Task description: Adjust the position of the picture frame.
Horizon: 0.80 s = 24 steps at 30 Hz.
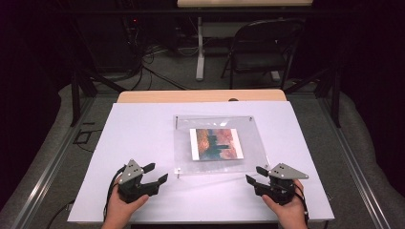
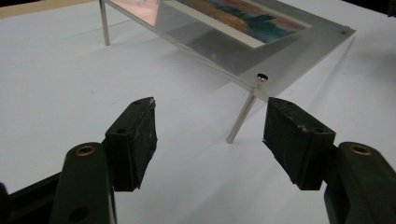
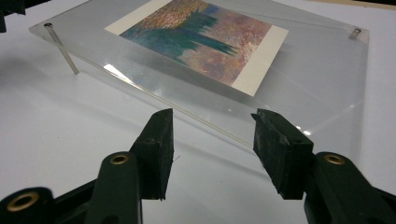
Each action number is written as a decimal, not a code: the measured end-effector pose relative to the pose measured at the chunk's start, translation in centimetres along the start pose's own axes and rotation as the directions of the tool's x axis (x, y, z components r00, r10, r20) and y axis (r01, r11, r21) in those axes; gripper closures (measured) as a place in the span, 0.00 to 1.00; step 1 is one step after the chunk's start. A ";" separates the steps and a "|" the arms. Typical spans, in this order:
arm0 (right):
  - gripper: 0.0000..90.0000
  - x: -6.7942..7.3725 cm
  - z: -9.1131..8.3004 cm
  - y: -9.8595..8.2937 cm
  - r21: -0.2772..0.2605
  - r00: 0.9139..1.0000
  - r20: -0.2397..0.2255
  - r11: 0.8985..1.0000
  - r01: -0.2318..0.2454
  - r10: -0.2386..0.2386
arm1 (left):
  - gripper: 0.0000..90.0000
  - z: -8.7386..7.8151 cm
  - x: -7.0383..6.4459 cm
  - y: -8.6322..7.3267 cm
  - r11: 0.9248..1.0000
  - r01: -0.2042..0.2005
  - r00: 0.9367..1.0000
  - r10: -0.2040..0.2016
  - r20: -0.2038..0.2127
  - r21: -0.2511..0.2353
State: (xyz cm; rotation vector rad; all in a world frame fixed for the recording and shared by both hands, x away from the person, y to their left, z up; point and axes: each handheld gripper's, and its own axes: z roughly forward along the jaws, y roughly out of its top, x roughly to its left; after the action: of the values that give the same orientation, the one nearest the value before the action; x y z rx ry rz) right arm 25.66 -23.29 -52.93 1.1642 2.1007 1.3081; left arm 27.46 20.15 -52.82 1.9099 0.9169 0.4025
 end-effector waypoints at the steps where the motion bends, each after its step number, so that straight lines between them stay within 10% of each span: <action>1: 0.53 -0.2 0.0 0.0 -0.002 1.000 -0.003 1.000 -0.008 0.008 | 0.41 0.4 -0.2 0.1 1.000 -0.002 1.000 0.001 0.011 0.009; 24: 0.54 -0.9 -0.2 -0.1 -0.011 0.999 -0.001 0.999 -0.048 0.048 | 0.72 4.9 -1.4 0.6 0.983 -0.066 0.994 0.050 0.093 0.174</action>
State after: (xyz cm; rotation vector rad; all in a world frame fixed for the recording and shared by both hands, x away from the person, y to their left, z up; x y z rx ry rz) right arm 26.06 -24.14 -52.99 1.2164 2.0755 1.3406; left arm 29.83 15.94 -54.64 2.1029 0.8639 0.2759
